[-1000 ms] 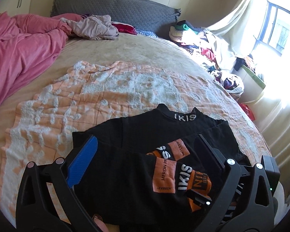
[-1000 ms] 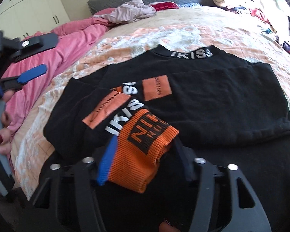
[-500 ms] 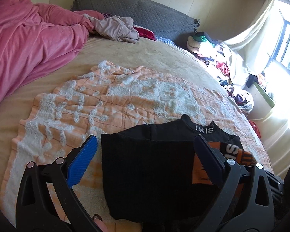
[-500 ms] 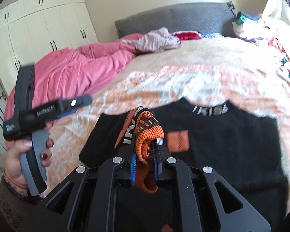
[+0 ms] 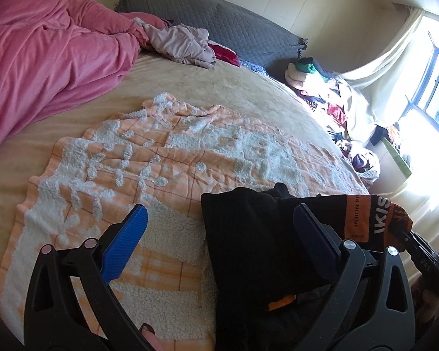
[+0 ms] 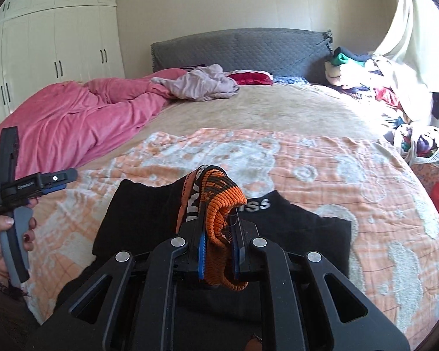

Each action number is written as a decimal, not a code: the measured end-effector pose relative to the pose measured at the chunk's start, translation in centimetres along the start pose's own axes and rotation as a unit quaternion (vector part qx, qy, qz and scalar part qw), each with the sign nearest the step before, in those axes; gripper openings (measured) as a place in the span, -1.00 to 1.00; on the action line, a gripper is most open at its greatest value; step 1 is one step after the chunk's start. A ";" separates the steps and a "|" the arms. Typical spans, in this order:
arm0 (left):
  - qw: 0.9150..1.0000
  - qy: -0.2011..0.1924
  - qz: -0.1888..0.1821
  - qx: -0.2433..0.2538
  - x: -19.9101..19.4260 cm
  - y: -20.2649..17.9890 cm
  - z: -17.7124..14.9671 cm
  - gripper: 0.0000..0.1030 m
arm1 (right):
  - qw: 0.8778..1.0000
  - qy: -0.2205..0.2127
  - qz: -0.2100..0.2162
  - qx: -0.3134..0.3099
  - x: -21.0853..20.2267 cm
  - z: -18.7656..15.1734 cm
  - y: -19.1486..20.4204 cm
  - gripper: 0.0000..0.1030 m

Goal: Fold small clothes
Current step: 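Open the left gripper while the right gripper grasps an orange cuff and lifts, then lower the orange cuff onto the shirt body and open the right gripper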

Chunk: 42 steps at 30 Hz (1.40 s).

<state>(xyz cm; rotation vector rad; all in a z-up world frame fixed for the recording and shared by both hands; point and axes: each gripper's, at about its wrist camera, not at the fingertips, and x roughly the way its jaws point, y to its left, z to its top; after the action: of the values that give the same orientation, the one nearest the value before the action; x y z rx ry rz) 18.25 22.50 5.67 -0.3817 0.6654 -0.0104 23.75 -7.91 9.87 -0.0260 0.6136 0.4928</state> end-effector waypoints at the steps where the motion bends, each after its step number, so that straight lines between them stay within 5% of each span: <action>1: 1.000 0.001 0.000 0.001 0.1 -0.1 0.0 0.81 | 1.000 0.001 -0.005 0.001 0.0 -0.1 -0.3 -0.77; 20: 0.997 0.051 -0.008 0.051 4.5 -3.6 -2.8 0.80 | 0.998 0.029 -0.050 0.019 0.5 -2.5 -4.4 -0.77; 24: 0.995 0.073 -0.013 0.074 5.7 -4.8 -3.9 0.59 | 0.998 0.034 -0.052 0.023 0.8 -3.0 -4.8 -0.77; 29: 0.993 0.079 -0.020 0.086 6.5 -5.6 -4.6 0.58 | 0.996 0.050 -0.065 0.033 1.1 -4.0 -5.9 -0.77; 34: 0.990 0.087 -0.033 0.105 7.4 -6.7 -5.5 0.25 | 0.994 0.063 -0.071 0.049 1.8 -4.8 -6.9 -0.77; 42: 0.984 0.121 -0.026 0.126 8.8 -7.4 -6.9 0.20 | 0.991 0.073 -0.106 0.034 2.6 -5.5 -6.9 -0.64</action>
<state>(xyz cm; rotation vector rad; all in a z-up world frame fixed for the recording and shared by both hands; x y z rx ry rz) 21.91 12.11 -1.99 -0.1528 0.8830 -0.1913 25.63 -13.80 3.07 -0.0631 0.7622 0.2646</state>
